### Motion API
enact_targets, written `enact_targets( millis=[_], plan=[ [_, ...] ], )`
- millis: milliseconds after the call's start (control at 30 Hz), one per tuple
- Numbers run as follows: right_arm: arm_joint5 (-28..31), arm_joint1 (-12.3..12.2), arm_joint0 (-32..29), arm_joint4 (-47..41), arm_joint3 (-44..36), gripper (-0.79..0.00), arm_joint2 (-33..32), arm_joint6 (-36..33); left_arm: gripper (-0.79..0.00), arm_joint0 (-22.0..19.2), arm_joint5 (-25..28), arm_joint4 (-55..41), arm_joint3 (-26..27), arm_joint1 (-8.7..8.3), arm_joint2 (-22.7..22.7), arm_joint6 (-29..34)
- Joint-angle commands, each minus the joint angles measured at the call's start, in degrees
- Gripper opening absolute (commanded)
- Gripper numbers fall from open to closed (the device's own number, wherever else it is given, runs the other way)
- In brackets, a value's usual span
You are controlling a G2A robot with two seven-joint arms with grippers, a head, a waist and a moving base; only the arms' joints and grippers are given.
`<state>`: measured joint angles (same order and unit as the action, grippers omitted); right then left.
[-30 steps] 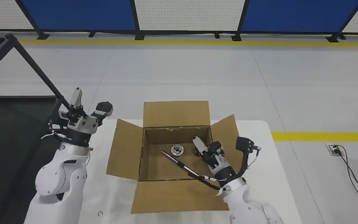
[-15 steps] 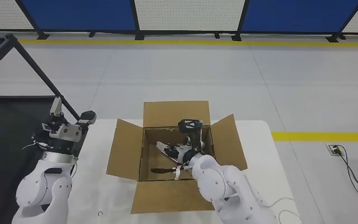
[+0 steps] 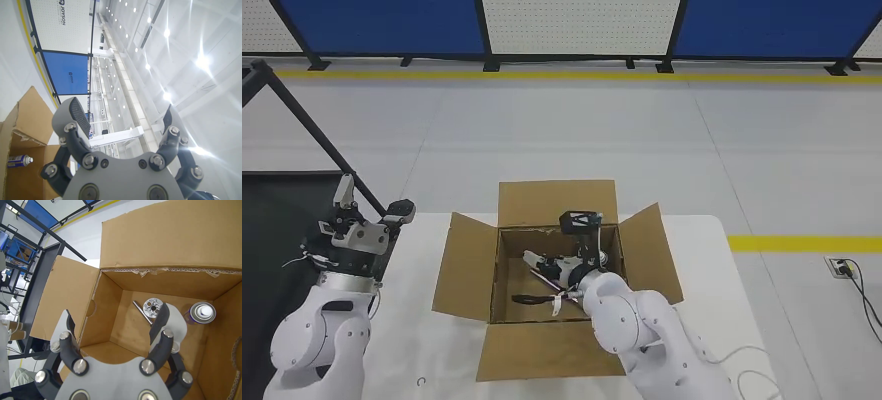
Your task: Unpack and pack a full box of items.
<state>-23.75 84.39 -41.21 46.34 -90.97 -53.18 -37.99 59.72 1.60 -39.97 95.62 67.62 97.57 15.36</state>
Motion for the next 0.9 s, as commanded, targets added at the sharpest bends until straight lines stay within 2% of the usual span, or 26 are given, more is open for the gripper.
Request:
enact_targets(
  millis=[0, 367, 533, 733, 867],
  plan=[
    [-0.85, 0.03, -0.26, 2.20, 1.94, 0.000, 0.40, 0.80, 0.000, 0.49, -0.40, 0.14, 0.60, 0.02, -0.25, -0.25],
    [-8.21, 0.75, 5.31, 17.49, 8.45, 0.000, 5.06, -12.23, 0.000, 1.41, -1.26, 0.08, 1.04, -0.04, -0.25, 0.45],
    [-9.09, 1.53, 7.78, 22.18, 10.40, 0.000, 7.20, -17.16, 0.000, 1.61, -1.23, 0.04, 1.15, -0.08, -0.10, 0.81],
    [-9.48, 2.70, 10.13, 23.74, 13.76, 0.000, 8.11, -20.98, 0.000, 1.71, -1.25, -0.20, 1.14, -0.10, -0.07, 0.95],
    [-9.74, 3.49, 11.31, 22.03, 17.09, 0.000, 7.20, -20.80, 0.000, 1.72, -1.25, -0.20, 1.15, -0.10, -0.06, 0.95]
  ],
)
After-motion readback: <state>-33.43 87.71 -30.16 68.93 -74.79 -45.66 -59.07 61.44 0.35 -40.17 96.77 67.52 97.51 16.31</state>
